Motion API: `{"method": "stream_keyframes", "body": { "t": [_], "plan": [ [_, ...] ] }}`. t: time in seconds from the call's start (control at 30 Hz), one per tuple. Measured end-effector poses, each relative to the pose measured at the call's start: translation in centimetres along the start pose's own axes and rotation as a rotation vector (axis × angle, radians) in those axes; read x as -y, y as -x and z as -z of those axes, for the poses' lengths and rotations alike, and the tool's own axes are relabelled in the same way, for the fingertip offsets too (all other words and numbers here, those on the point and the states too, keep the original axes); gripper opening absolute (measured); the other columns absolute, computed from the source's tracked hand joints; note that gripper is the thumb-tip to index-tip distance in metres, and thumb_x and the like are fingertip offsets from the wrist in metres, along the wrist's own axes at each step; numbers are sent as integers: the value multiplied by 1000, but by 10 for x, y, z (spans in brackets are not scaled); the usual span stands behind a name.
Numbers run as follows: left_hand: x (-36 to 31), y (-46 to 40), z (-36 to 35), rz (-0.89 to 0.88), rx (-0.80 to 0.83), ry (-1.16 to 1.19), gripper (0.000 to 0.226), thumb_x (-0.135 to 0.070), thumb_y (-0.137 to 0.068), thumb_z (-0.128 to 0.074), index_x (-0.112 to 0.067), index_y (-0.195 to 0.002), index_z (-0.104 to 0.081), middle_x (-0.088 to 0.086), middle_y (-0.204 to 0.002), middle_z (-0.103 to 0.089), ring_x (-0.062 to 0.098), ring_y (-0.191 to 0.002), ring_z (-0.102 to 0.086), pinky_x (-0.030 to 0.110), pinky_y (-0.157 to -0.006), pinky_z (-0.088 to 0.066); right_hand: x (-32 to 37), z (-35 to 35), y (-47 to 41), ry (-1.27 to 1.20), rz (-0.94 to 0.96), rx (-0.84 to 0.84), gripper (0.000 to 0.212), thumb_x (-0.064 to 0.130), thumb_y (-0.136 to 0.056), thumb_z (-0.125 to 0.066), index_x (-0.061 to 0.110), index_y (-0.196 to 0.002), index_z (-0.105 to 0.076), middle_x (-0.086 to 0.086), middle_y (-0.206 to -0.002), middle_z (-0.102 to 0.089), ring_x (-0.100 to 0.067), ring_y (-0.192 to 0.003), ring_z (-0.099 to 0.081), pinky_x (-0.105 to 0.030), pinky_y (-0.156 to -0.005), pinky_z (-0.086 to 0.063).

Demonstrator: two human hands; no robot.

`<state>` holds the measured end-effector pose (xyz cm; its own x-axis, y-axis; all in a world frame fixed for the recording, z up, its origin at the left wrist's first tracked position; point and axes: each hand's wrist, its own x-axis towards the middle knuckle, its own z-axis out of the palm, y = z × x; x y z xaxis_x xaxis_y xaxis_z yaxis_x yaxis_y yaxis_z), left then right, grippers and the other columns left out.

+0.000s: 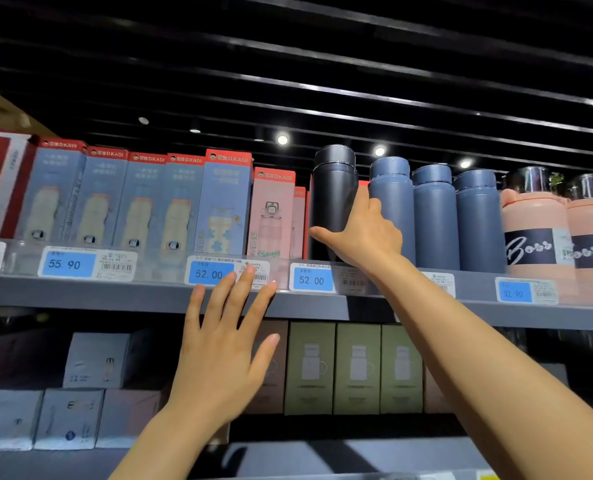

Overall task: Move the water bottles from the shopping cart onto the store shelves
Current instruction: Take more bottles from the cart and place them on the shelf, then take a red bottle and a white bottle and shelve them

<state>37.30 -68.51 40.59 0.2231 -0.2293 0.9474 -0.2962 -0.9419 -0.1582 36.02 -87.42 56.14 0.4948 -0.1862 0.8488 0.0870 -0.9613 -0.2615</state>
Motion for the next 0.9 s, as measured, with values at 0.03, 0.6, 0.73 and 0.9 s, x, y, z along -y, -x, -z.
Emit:
{"method": "stream_keyframes", "body": {
  "t": [0.03,0.6,0.73,0.9],
  "plan": [
    [1,0,-1,-12,-14,1,62,-49,-90,-34,-21,-146,-36,10,-151,-36,29,-140,-27,47,-116,-5,-1,4,5,3,6,-5,104,67,-76,-63,19,-151,-9,-9,-142,-39,-36,-114,-55,-41,-83,-44],
    [9,27,73,152,304,710,70,-38,-91,-58,-37,-149,-20,-6,-146,-40,14,-139,-30,35,-114,-26,23,96,181,-256,144,517,19,45,-85,-65,26,-86,-64,5,-90,-70,-12,-75,-64,-39,-80,-55],
    [-13,105,148,350,263,796,29,-23,-85,-69,-30,-113,-65,-9,-98,-70,9,-91,-64,29,-86,-50,19,113,260,-351,111,664,22,43,-85,-66,22,-90,-66,3,-90,-71,-13,-73,-66,-38,-77,-56],
    [-45,214,236,481,483,944,24,-11,-78,-76,-32,-73,-65,-11,-63,-68,3,-57,-58,13,-61,-44,13,113,377,-687,-160,924,19,28,-87,-69,10,-87,-63,-6,-78,-66,-17,-59,-62,-32,-56,-53]
  ]
}}
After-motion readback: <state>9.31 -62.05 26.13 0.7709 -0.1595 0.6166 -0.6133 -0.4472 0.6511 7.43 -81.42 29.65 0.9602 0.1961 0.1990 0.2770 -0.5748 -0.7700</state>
